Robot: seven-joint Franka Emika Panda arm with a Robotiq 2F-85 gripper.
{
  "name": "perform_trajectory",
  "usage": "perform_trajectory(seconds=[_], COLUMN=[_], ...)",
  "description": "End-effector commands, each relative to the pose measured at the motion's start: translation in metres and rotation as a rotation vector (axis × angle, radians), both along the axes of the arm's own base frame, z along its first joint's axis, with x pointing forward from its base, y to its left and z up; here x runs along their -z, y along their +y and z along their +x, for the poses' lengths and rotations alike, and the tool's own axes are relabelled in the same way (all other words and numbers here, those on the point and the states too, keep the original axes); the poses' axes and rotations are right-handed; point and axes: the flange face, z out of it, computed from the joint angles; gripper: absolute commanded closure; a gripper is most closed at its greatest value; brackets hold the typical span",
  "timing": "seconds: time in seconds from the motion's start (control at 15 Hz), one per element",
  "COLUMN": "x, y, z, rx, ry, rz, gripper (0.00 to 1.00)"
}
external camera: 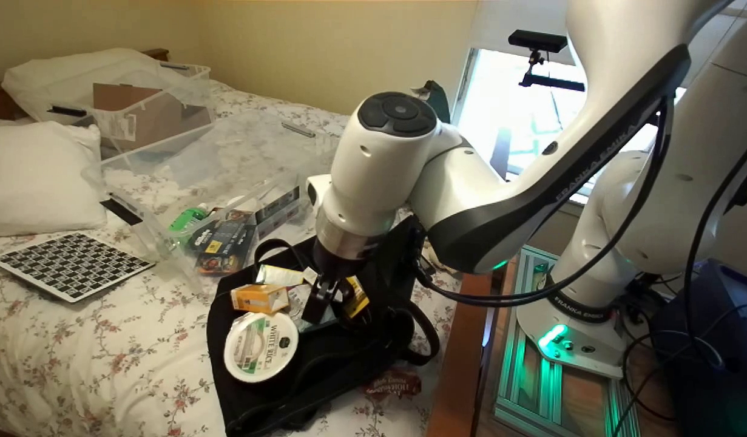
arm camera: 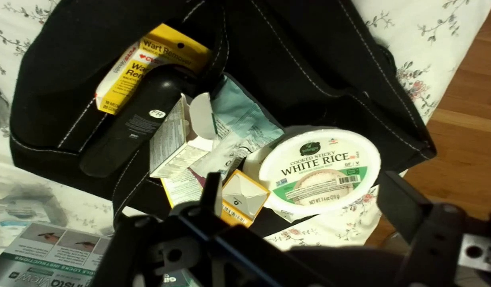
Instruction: Put the white box in the clear container at the front.
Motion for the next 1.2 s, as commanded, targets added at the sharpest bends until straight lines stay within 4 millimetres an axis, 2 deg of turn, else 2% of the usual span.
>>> perform_trajectory(seconds=[0.0,0.2,0.8,1.0,1.13], x=[0.004,0.012,0.012,0.008,0.009], y=[0.004,0.01,0.012,0.008,0.012], z=[0.005,0.013,0.014,0.025,0.029], rx=[-0.003,-0.004,-0.011,0.093,0.104], ry=[0.013,0.041,0.04,-0.005,-0.033], rz=[0.008,0.023,0.026,-0.038,-0.081], gripper=[0.0,0.0,0.0,0.0,0.0])
